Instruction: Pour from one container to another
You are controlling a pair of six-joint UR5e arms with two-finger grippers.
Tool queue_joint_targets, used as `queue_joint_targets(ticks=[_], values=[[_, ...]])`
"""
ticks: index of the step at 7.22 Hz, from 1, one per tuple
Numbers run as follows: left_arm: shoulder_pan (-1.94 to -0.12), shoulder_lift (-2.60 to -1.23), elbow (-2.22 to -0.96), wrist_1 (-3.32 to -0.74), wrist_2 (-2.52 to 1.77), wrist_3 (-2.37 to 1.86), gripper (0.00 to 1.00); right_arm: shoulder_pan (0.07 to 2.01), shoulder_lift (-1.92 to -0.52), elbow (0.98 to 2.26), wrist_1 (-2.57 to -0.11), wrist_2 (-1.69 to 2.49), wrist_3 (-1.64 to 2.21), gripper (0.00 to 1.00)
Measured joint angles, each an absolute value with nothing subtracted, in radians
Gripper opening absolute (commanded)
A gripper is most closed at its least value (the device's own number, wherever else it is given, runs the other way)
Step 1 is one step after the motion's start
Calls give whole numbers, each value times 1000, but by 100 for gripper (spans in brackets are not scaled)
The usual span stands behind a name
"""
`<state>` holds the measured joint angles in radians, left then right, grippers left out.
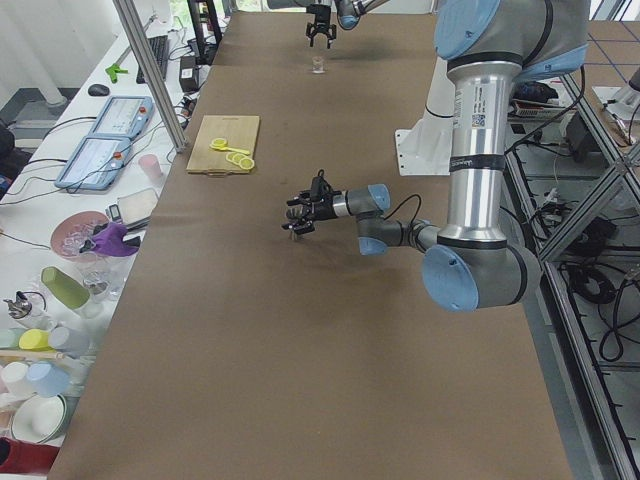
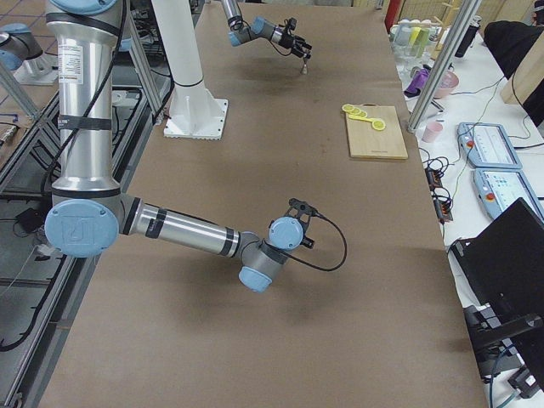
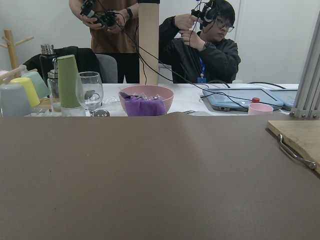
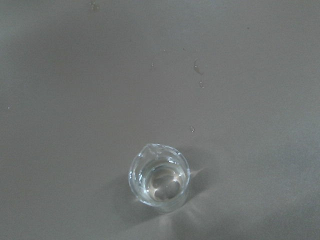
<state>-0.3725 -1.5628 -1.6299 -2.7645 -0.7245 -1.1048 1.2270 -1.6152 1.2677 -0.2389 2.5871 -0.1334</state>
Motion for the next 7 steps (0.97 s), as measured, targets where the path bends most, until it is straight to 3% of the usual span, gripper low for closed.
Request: queue_joint_targets(ticks=[5,7], values=[[-328,-1604,-1542,-2784,-606,-1124,94,1222,-1611,1242,-55,2552,-68,100],[-319,-1636,-1480,-2786,-550,-1154,89,1206,-1607,1232,-41,2529,-40,100]])
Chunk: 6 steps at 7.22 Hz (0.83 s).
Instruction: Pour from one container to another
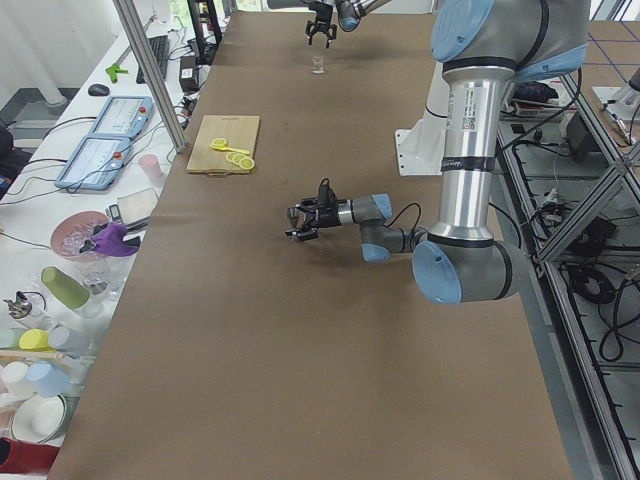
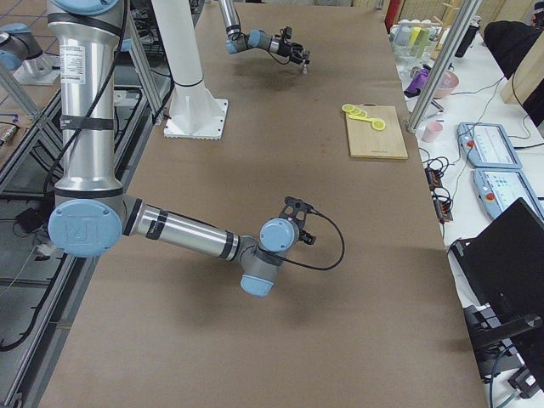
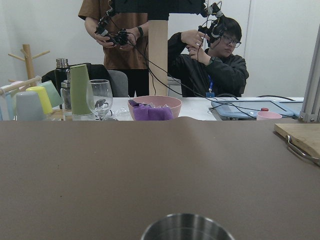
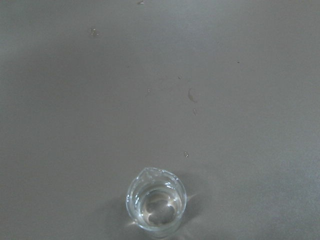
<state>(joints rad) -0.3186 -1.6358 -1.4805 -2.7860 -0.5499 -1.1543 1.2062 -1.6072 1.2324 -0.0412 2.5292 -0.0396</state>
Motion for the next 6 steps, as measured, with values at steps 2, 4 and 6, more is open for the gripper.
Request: queue_joint_targets(ticks=[2,4,6], values=[[-309,-1656,-1447,-2786,-531,-1178,87,1192,-1604,1209,15,2521,5,100],[-298,-1663,-1429,-2786,-521,-1190,84,1174,-1600,1149,133,2517,64,100],[-291,-1664,-1423,-2786,-518,-1197,63,1160,-1593,1119,211,2505,116,100]])
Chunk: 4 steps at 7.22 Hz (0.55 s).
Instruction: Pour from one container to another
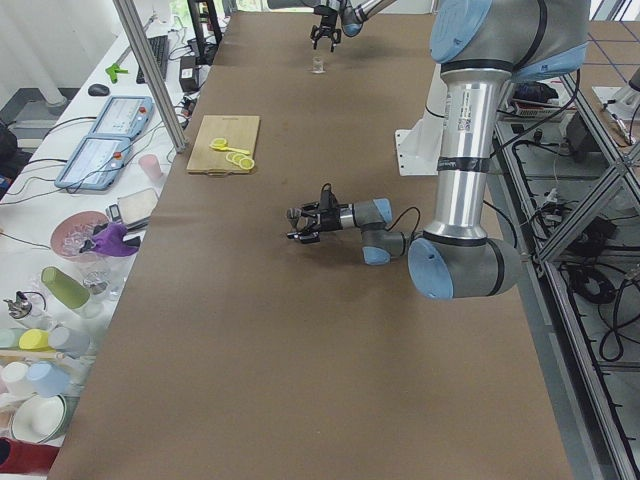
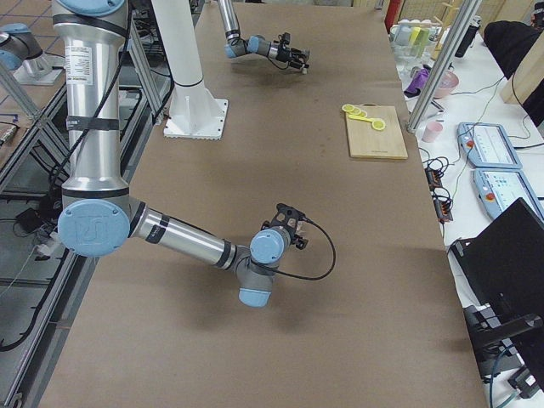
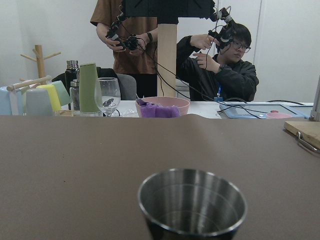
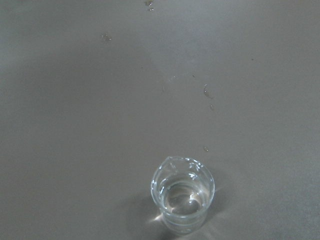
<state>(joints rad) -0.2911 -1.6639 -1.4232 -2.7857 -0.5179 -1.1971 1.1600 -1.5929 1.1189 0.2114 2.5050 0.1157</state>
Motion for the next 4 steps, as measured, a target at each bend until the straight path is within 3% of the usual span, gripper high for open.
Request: queue_joint_targets(ticks=[2,4], values=[[-288,-1663,-1422,-2786,-518,-1202,41,1138,-1583,1113,237,2466,127,100],[-287,-1663,-1422,-2786,-518,-1204,27,1111,-1580,1110,248,2421,129,100]])
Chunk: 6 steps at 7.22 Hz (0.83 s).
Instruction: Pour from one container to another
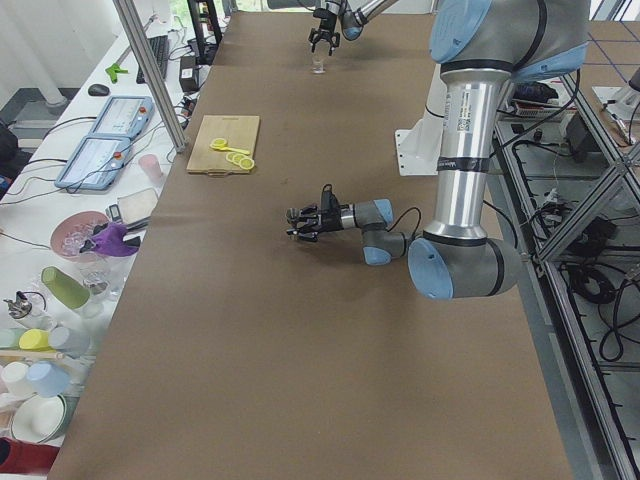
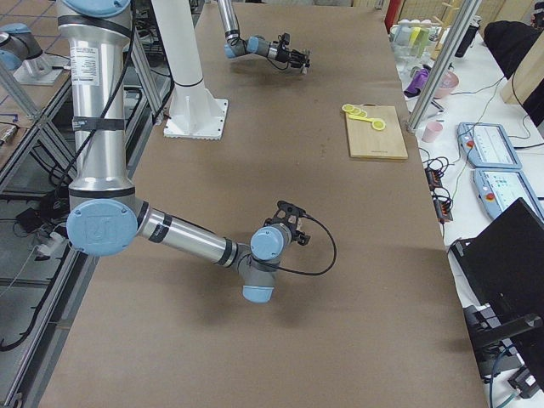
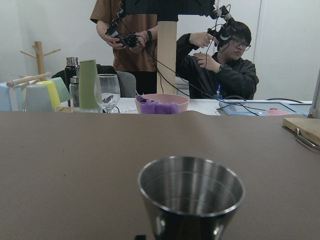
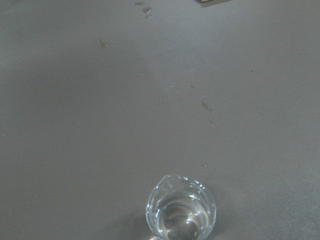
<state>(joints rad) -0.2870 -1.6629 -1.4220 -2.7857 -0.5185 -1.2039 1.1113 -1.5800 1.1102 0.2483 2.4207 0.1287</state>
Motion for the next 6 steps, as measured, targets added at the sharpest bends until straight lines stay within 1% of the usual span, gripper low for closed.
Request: queue_joint_targets(ticks=[1,3,4,6], values=[[-287,-1663,-1422,-2786,-518,-1204,20,1099,-1578,1110,249,2402,129,100],[-287,-1663,-1423,-2787,-519,-1206,10,1073,-1576,1109,250,2371,130,100],[-287,-1663,-1427,-2787,-518,-1205,1,1065,-1575,1109,250,2365,130,100],[-288,-1660,-1451,-2787,-518,-1202,0,1050,-1566,1101,248,2363,134,100]])
